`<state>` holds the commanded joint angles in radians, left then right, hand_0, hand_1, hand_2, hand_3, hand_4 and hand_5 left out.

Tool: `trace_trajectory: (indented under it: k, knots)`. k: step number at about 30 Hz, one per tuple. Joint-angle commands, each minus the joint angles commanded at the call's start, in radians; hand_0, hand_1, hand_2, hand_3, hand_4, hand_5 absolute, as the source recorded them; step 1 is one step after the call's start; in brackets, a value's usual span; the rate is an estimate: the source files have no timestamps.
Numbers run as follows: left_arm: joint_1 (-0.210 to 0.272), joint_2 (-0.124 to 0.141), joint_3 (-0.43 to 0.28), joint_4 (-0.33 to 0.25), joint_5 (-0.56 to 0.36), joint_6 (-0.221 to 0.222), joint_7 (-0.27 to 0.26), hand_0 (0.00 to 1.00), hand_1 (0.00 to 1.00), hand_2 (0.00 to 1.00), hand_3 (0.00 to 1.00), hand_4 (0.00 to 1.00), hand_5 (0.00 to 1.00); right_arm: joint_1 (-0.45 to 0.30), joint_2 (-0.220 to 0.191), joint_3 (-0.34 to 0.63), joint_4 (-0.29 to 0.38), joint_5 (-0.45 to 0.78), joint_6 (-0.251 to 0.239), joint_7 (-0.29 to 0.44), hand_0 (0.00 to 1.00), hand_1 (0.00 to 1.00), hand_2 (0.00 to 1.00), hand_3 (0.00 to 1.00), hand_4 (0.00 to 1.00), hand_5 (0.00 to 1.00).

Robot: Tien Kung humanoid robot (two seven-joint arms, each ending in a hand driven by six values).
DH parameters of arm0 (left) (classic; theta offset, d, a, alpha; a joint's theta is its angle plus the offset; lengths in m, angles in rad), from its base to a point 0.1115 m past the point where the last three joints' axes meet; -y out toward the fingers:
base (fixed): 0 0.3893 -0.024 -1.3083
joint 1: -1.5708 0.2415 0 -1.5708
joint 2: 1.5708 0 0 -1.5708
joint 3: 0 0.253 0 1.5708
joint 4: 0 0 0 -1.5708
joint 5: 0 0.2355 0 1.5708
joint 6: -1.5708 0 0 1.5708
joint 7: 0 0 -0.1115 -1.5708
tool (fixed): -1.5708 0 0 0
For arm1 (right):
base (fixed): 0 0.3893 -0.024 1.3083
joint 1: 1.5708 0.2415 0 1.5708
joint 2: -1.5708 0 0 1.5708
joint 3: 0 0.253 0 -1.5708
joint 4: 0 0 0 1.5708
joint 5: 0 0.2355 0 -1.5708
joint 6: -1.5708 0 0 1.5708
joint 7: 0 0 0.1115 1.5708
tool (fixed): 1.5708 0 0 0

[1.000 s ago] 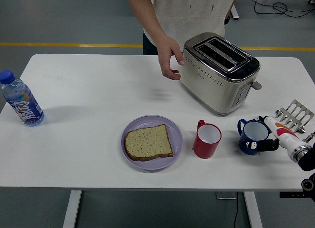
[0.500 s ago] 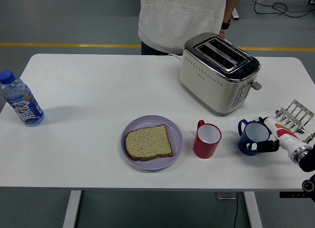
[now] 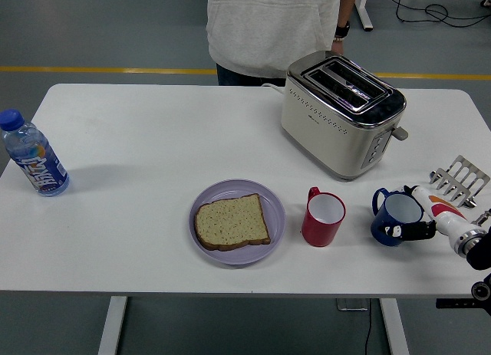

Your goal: Pick up the cup,pour liquid into bread,place the cup on the desk

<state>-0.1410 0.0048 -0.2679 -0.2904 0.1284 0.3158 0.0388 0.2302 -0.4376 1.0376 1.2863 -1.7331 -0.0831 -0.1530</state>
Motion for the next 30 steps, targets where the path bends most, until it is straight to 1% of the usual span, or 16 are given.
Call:
trace_trajectory:
  k: [3, 4, 9, 10, 15, 16, 21, 22, 30]
  knots:
    - [0.0, 0.0, -0.001, 0.0, 0.002, 0.0, 0.0, 0.695, 0.708, 0.711, 0.566, 0.251, 0.998, 0.001, 0.001, 0.0, 0.0, -0.002, -0.001, 0.002, 0.512, 0.474, 0.597, 0.636, 0.687, 0.073]
    - [0.001, 0.0, 0.0, 0.0, 0.001, 0.0, 0.0, 0.695, 0.707, 0.711, 0.566, 0.251, 0.998, 0.001, 0.002, -0.001, -0.001, -0.003, -0.002, 0.004, 0.546, 0.507, 0.624, 0.698, 0.697, 0.075]
    - [0.001, 0.0, 0.003, 0.0, -0.003, -0.001, -0.002, 0.695, 0.707, 0.711, 0.566, 0.251, 0.998, 0.003, 0.004, -0.001, -0.002, -0.008, -0.007, 0.011, 0.546, 0.507, 0.624, 0.698, 0.697, 0.075]
    - [0.0, 0.001, 0.003, 0.0, -0.004, -0.001, -0.003, 0.695, 0.707, 0.71, 0.566, 0.251, 0.998, 0.004, 0.004, -0.001, -0.002, -0.011, -0.008, 0.012, 0.59, 0.563, 0.693, 0.757, 0.73, 0.093]
    - [-0.002, 0.002, 0.009, 0.0, -0.012, -0.001, -0.007, 0.695, 0.707, 0.71, 0.566, 0.251, 0.998, 0.007, 0.004, 0.003, -0.001, -0.015, -0.009, 0.015, 0.59, 0.563, 0.693, 0.757, 0.73, 0.093]
    - [-0.003, 0.002, 0.009, 0.0, -0.012, -0.001, -0.007, 0.694, 0.707, 0.71, 0.566, 0.252, 0.998, 0.007, 0.005, 0.003, -0.001, -0.017, -0.009, 0.015, 0.634, 0.612, 0.743, 0.795, 0.759, 0.116]
    - [-0.003, 0.002, 0.011, 0.0, -0.017, -0.001, -0.008, 0.694, 0.707, 0.71, 0.566, 0.252, 0.998, 0.008, 0.005, 0.006, -0.002, -0.02, -0.005, 0.015, 0.634, 0.612, 0.743, 0.795, 0.759, 0.116]
    - [-0.004, 0.001, 0.01, 0.0, -0.016, -0.001, -0.007, 0.694, 0.707, 0.709, 0.566, 0.252, 0.998, 0.008, 0.005, 0.007, -0.004, -0.02, -0.003, 0.014, 0.659, 0.635, 0.779, 0.81, 0.785, 0.138]
    - [-0.004, 0.002, 0.01, -0.001, -0.015, -0.001, -0.007, 0.694, 0.707, 0.709, 0.566, 0.252, 0.998, 0.006, 0.004, 0.011, -0.001, -0.025, 0.017, 0.01, 0.666, 0.643, 0.791, 0.816, 0.796, 0.149]
